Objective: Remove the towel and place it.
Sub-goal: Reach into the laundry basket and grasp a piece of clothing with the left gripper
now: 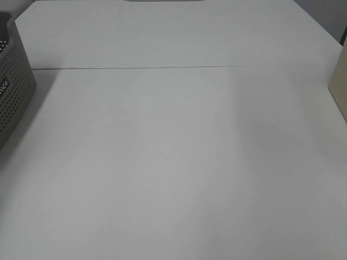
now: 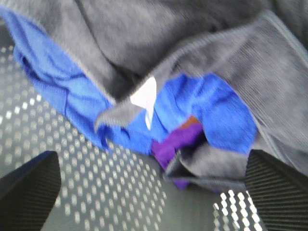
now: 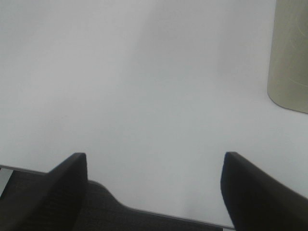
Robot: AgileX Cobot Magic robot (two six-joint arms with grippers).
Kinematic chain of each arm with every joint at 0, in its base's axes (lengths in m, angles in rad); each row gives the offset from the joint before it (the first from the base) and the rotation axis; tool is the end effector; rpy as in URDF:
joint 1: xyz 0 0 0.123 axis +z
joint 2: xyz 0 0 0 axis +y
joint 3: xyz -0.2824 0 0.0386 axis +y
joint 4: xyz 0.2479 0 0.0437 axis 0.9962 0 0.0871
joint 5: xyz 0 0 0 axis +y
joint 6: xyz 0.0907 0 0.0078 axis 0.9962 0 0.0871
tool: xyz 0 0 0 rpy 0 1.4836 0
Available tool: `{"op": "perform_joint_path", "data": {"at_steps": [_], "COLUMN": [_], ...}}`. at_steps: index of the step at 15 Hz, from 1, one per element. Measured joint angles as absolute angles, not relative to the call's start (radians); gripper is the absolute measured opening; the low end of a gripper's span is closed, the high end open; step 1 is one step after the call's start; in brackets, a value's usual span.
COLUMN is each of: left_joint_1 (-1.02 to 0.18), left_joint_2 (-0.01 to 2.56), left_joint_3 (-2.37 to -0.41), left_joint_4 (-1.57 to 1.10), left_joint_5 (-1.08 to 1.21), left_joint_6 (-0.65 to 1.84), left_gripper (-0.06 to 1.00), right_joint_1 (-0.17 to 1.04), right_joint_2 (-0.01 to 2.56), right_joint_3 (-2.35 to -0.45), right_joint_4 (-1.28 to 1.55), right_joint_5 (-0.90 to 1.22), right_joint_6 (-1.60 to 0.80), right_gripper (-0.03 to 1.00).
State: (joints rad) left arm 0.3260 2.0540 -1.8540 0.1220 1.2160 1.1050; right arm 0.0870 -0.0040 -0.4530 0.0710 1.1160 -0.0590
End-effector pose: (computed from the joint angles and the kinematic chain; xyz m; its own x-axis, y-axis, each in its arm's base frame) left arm 0.4124 0.1504 0.2609 -0.6915 0.7224 0.0016 0.6967 0.6662 0.2661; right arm -0.0035 0.0055 0.2599 -0.5342 -0.0744 -0.8421 -0.1550 0.9878 0.0111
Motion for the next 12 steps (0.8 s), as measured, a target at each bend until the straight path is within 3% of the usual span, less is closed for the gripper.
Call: {"op": "perform_joint_path", "data": {"at_steps": [9,11,12], "left_joint_1": [0.326,0.326,0.326], "left_joint_2": [2.264,2.267,2.267], "left_joint_3": [-1.960,-1.960,-1.961], "left_joint_4": [0.108,0.108,0.108], "left_joint_5": [1.214,1.214,1.214], "left_joint_6": [1.165,1.167,1.167], "left_gripper": [0.97,0.91,0.80], "right_joint_1": [0.087,0.087,0.087], "right_joint_2": [-0.004,-0.004,-0.004], "right_joint_3": [-0.453,-0.453,-0.453], "right_joint_4": [0.071,0.071,0.071], "right_joint_5": [1.116,1.116,1.116], "right_joint_6": [-0.059,-0.059,-0.059], "right_gripper": [0.76,0.76,0.76]}}
